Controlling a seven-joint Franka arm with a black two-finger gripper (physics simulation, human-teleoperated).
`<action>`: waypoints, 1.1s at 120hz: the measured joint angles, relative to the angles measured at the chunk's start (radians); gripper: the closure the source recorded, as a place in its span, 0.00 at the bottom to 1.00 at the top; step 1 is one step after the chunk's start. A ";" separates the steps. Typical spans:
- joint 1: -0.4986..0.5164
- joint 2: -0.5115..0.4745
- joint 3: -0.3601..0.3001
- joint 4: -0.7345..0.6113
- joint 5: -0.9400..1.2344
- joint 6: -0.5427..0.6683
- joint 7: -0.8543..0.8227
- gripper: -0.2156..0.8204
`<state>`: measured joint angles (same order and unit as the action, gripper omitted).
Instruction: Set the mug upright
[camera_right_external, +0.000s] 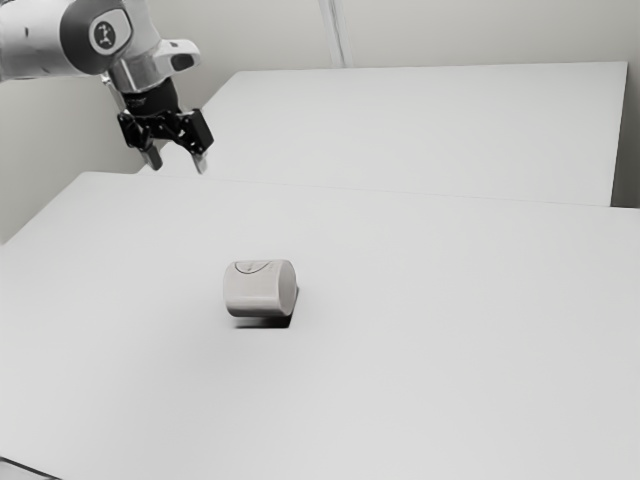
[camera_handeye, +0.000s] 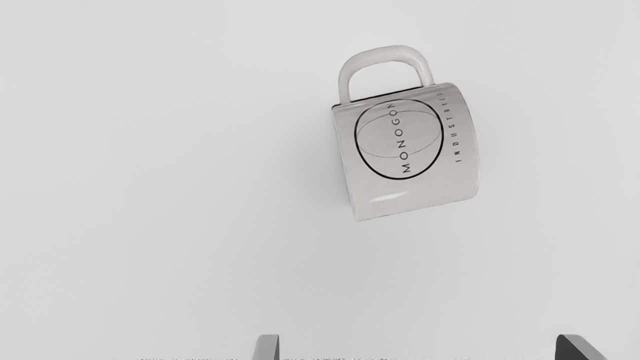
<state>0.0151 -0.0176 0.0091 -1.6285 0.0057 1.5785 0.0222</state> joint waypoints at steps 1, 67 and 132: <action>-0.005 -0.002 0.005 -0.006 -0.006 0.001 0.000 0.21; 0.063 -0.024 0.177 -0.397 -0.392 0.313 0.185 0.21; 0.067 0.103 0.238 -0.524 -0.798 0.412 0.612 0.21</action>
<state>0.0820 0.0856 0.2471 -2.1528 -0.7918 1.9907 0.6346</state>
